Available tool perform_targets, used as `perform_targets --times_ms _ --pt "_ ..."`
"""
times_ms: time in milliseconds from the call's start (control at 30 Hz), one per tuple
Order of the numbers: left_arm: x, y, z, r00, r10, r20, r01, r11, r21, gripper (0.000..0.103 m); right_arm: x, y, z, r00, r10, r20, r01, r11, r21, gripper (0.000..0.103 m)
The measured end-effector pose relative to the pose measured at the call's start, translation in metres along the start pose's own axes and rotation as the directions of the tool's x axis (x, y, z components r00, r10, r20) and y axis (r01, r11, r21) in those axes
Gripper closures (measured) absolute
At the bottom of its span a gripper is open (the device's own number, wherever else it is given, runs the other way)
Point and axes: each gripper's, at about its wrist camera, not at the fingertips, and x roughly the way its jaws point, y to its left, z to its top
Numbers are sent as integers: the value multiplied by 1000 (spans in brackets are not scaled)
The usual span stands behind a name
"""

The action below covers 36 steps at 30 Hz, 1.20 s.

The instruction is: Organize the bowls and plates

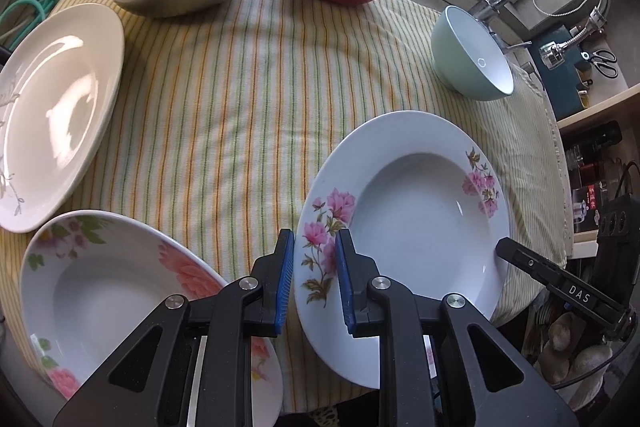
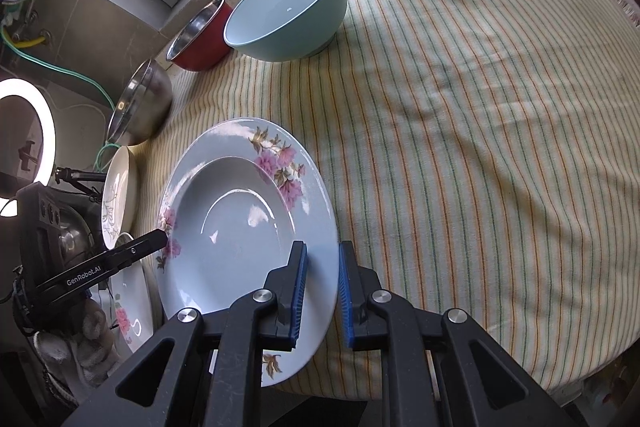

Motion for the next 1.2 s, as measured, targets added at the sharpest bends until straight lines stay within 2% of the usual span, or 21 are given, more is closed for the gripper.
perform_targets --times_ms 767,1200 --pt "1 -3 0 1000 -9 -5 9 1000 21 85 -4 -5 -20 1000 -16 -25 16 1000 -1 88" --pt "-1 0 1 1000 -26 -6 26 1000 17 85 0 0 -19 999 -35 -37 34 999 -16 84"
